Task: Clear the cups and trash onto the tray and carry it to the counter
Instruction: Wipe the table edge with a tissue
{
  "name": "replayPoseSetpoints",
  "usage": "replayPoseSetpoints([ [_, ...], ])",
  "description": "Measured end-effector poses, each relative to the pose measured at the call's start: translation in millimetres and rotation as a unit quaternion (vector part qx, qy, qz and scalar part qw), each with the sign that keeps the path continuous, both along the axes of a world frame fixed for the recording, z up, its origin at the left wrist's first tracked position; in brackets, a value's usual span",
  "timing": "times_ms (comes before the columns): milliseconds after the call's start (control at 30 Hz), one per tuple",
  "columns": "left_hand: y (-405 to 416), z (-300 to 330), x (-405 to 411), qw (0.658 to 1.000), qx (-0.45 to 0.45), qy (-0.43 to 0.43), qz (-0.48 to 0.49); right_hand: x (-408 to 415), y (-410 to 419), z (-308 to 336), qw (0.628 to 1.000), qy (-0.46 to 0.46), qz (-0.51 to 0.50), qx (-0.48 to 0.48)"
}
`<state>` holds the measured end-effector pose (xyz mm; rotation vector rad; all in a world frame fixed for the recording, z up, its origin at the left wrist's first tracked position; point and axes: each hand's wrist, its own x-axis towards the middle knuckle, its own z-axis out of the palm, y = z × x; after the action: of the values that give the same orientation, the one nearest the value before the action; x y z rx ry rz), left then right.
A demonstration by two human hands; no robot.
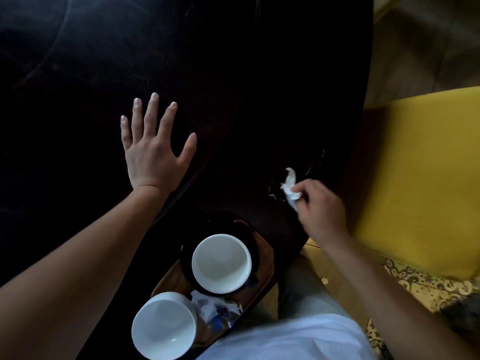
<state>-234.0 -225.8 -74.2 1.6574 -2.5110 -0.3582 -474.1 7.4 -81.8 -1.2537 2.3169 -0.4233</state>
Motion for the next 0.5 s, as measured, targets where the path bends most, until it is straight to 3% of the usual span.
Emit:
replayPoseSetpoints([
  [100,0.6,0.5,-0.7,1.000,-0.003,0.002,0.000,5.5,-10.5,2.7,0.999,-0.023,0.018,-0.033],
  [200,0.6,0.2,-0.9,1.000,-0.004,0.002,0.001,-33.5,-27.2,3.5,0.993,0.026,-0.071,-0.096],
  [300,1.4,0.1,0.2,1.000,-0.005,0.000,0.000,-80.1,-39.3,-1.5,0.984,0.060,-0.148,-0.081],
  [400,1.7,-0.4,1.3,1.000,-0.007,0.002,-0.002,-81.6,-40.0,-4.4,0.991,0.071,-0.107,-0.050],
  [500,0.9,-0.8,1.9,1.000,-0.005,0.002,-0.001,-33.9,-32.3,-2.1,0.999,0.047,0.009,-0.026],
])
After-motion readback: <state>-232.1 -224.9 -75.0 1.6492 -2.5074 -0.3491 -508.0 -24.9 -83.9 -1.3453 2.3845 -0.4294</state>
